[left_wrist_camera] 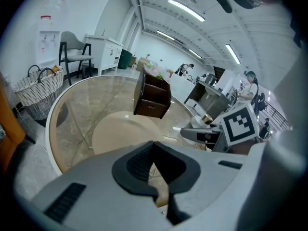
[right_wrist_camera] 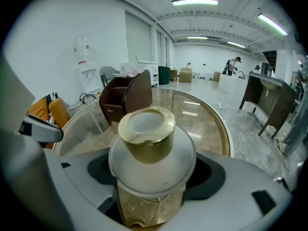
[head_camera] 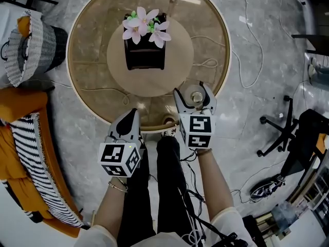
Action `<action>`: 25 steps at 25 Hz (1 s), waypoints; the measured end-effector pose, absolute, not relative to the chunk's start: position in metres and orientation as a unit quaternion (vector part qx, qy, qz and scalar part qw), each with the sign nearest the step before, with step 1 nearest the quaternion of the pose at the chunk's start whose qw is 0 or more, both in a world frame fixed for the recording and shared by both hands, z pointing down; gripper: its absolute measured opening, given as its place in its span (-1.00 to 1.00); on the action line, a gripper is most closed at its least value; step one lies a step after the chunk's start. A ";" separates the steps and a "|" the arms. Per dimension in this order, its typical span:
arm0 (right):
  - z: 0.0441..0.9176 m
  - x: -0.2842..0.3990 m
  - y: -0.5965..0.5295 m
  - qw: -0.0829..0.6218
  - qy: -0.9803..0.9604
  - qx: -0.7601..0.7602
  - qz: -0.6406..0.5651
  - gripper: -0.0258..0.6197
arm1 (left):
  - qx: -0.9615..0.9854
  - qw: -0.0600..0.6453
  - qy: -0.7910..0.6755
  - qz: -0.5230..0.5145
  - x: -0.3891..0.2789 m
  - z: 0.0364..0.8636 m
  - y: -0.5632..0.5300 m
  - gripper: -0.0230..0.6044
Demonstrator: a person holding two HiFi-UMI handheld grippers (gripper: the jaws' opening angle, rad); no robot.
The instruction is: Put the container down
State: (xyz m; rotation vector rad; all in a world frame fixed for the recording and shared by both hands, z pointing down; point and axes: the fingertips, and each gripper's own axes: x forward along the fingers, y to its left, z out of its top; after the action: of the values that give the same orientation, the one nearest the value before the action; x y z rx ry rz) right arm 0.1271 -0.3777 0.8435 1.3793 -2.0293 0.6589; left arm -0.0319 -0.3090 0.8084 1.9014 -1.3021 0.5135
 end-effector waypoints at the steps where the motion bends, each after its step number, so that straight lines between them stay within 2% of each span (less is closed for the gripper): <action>1: 0.844 0.127 -0.377 0.292 -0.764 0.517 0.254 0.15 | 0.745 0.381 -0.510 0.201 -0.032 0.808 -0.308 -0.90; 15: 0.819 0.137 -0.356 0.276 -0.746 0.545 0.267 0.18 | 0.744 0.375 -0.513 0.206 -0.051 0.787 -0.295 -0.90; 25: 0.714 0.136 -0.301 0.257 -0.716 0.578 0.295 0.18 | 0.765 0.355 -0.504 0.185 -0.062 0.678 -0.287 -0.90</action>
State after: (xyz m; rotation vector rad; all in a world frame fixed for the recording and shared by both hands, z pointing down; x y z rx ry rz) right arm 0.1360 -0.3005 0.7141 1.5681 -1.9434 0.8000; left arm -0.0625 -0.2869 0.6784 1.9777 -1.3033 0.4782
